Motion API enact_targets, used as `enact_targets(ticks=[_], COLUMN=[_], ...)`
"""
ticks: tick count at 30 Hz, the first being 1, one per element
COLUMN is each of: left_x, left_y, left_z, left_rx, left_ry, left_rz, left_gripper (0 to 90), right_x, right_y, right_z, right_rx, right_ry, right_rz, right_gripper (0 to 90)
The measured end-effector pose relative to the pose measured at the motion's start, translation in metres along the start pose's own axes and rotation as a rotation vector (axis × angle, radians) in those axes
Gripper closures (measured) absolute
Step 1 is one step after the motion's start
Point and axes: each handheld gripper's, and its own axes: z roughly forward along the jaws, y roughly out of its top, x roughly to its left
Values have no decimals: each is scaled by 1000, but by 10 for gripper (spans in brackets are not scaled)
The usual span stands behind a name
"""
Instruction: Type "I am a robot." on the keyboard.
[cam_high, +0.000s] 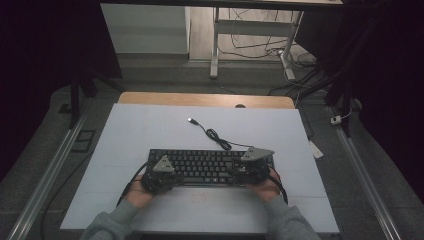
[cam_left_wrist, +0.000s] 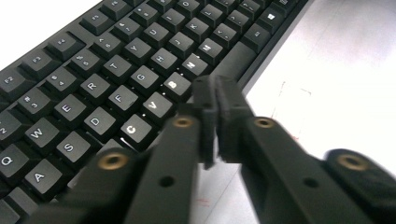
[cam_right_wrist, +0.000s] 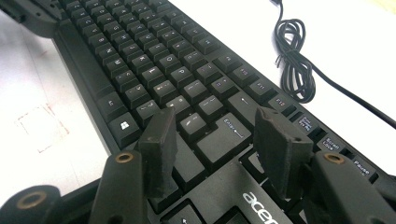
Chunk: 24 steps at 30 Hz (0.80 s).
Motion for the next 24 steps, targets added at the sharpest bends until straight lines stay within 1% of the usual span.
enact_targets(ticks=[3,12,15,20,22,24], left_x=[2,5,5,5,5,5], left_y=[-1,-3,-3,-3,-4,-4], left_z=[1,9,12,13,15,15], left_rx=[5,22,31,24,37,33], left_ry=[10,17,17,13,19,18], left_rz=[-10,-22,-20,-29,-19,-19], left_gripper=[888,889,889,888,889,889], right_x=[0,0,0,0,0,0], right_y=[0,0,0,0,0,0], right_z=[0,0,0,0,0,0], right_rx=[0,2,2,0,0,1], right_ry=[0,0,0,1,1,0], right_rz=[0,-1,-1,0,0,-1], right_gripper=[498,498,498,497,497,497])
